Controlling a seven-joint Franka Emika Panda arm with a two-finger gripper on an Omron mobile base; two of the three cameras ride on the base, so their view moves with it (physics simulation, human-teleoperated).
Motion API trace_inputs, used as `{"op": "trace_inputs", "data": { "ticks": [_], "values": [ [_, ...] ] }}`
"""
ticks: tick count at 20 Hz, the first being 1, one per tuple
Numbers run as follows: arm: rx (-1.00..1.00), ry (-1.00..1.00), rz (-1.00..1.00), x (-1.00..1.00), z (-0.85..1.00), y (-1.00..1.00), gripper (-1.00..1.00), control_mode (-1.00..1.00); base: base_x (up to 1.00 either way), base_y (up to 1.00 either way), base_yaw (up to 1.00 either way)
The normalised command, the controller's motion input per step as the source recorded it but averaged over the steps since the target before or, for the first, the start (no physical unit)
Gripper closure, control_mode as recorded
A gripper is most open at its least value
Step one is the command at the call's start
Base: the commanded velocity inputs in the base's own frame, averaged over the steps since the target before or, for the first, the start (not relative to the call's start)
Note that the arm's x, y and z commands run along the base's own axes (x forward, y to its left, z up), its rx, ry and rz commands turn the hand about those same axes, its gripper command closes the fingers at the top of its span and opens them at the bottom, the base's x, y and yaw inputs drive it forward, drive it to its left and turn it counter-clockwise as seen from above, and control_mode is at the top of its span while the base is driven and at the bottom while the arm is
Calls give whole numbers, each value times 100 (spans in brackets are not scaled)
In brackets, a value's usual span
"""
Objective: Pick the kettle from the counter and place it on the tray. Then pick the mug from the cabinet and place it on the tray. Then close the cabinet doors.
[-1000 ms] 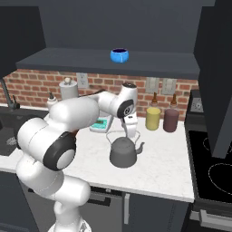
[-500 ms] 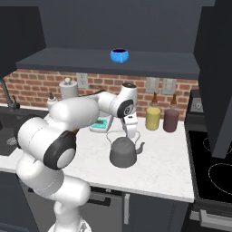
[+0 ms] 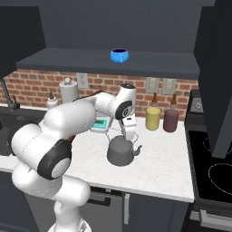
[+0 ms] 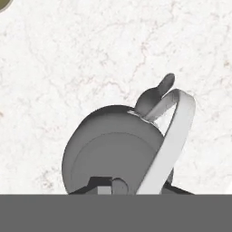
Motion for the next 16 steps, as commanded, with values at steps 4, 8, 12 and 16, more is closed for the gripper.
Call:
{"op": "trace_inputs", "data": {
  "ticks": [4,8,12,16],
  "values": [
    [-1,-26,0,-72,8,31,100,-100,0,0,0],
    [-5,-34,0,-46,42,47,100,-100,0,0,0],
    [-5,-31,0,-10,56,68,100,-100,0,0,0],
    [-4,-25,0,0,51,94,100,-100,0,0,0]
  ]
}}
